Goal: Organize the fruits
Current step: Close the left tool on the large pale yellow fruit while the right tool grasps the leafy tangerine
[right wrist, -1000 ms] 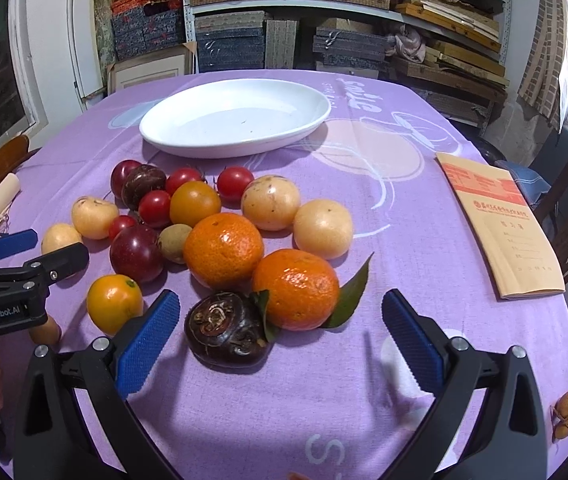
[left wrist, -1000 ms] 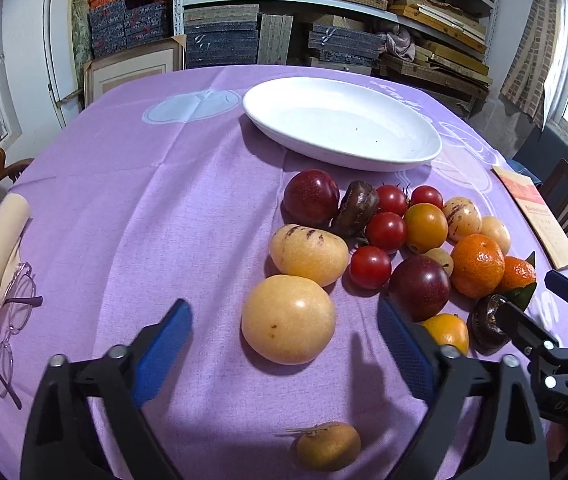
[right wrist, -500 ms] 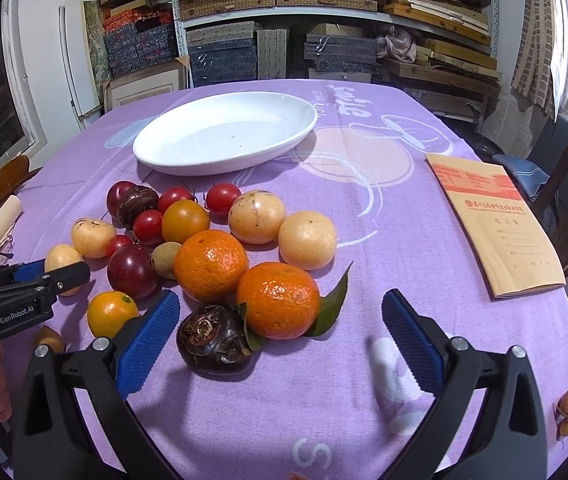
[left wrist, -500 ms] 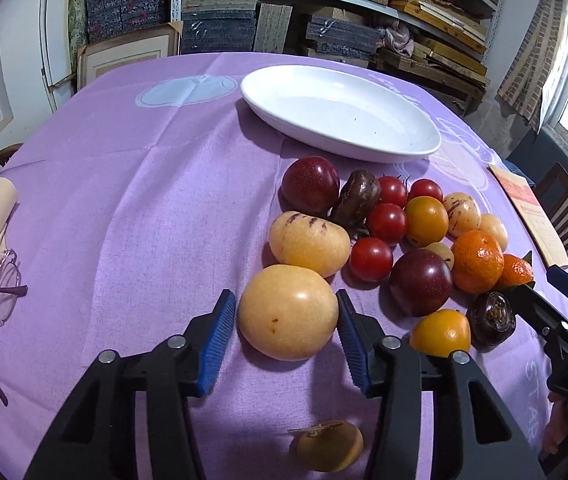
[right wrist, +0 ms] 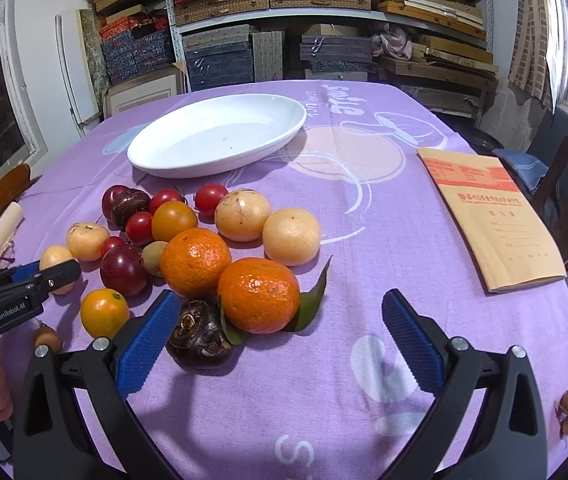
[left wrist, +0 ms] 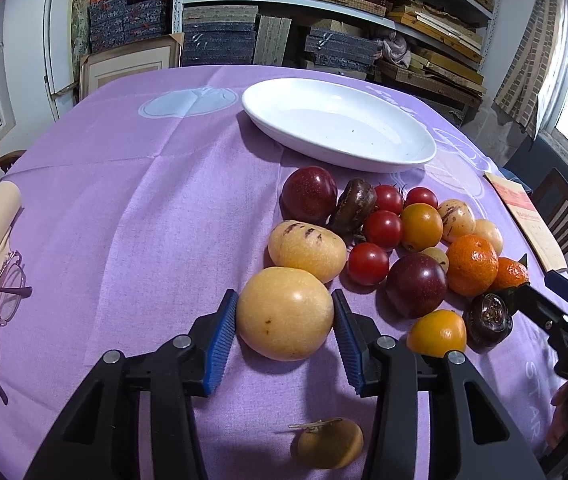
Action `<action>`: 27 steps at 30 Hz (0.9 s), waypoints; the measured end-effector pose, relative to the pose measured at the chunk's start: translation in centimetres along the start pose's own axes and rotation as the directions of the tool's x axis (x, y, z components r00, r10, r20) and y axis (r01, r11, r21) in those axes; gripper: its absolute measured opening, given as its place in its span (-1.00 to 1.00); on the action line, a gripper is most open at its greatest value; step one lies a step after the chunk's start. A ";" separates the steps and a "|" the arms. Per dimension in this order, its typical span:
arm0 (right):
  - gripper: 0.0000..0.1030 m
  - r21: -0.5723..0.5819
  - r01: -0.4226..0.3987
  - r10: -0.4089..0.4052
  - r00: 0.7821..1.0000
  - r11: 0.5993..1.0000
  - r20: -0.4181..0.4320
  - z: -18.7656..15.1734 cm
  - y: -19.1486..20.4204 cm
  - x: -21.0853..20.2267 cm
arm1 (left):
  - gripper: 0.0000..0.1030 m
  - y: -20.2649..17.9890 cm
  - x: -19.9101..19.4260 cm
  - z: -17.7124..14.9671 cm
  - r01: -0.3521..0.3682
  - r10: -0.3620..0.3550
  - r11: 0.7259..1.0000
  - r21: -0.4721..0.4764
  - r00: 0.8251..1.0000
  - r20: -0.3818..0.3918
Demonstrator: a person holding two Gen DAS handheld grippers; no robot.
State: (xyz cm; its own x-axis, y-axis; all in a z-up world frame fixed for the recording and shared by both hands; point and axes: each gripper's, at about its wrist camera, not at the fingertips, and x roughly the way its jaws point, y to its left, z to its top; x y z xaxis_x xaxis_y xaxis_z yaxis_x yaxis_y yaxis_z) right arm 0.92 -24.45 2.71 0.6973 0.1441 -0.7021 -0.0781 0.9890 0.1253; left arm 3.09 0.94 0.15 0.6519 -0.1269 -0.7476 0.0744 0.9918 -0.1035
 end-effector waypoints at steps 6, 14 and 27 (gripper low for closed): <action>-0.04 -0.014 -0.040 0.039 0.998 0.999 -0.052 -0.1 0.3 1.0 | -0.07 -0.1 0.1 -0.1 -0.003 0.003 1.000 0.003 1.000 -0.001; 0.05 -0.032 -0.045 0.043 0.997 0.998 -0.060 0.3 0.6 1.8 | -0.07 -0.3 0.2 -0.2 -0.006 0.006 1.000 0.009 1.000 -0.003; -0.11 -0.033 -0.091 0.089 0.994 0.995 -0.065 0.5 0.3 2.5 | -0.07 0.0 0.1 -0.1 0.013 -0.013 1.000 -0.004 1.000 -0.004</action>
State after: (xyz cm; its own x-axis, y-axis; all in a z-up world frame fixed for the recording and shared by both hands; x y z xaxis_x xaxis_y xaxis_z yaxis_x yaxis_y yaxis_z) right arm 2.99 -23.80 1.40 0.6399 0.2334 -0.7321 -0.1649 0.9723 0.1658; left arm 3.08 0.94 0.04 0.6480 -0.1396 -0.7487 0.0794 0.9901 -0.1159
